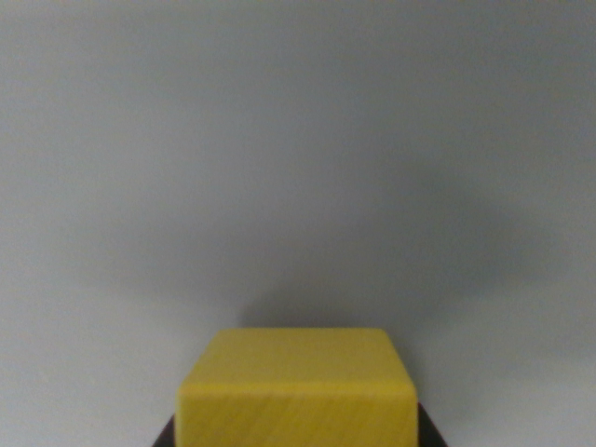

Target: Pick yellow cube

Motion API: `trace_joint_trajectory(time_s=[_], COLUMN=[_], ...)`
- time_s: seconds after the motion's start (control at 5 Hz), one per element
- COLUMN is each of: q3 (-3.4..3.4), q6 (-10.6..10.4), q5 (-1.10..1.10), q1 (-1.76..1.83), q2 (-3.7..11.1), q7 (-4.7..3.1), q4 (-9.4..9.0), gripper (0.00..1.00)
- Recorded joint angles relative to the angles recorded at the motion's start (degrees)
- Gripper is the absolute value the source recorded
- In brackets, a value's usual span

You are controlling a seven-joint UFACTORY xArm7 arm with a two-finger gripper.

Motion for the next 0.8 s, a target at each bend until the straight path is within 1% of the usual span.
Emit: trace_joint_trajectory(time_s=[0.2,0.4,0.6,0.8], q3=[-0.03,-0.03,-0.07,-0.07], q6=[1.1,1.1,2.5,2.5], q5=[-0.07,-0.07,-0.17,-0.17], q1=[0.01,0.01,0.03,0.03], q2=[-0.46,-0.46,-1.07,-1.07], q7=[0.06,0.06,0.15,0.15], q4=[0.62,0.62,1.46,1.46], gripper=[1.00,1.00,1.00,1.00])
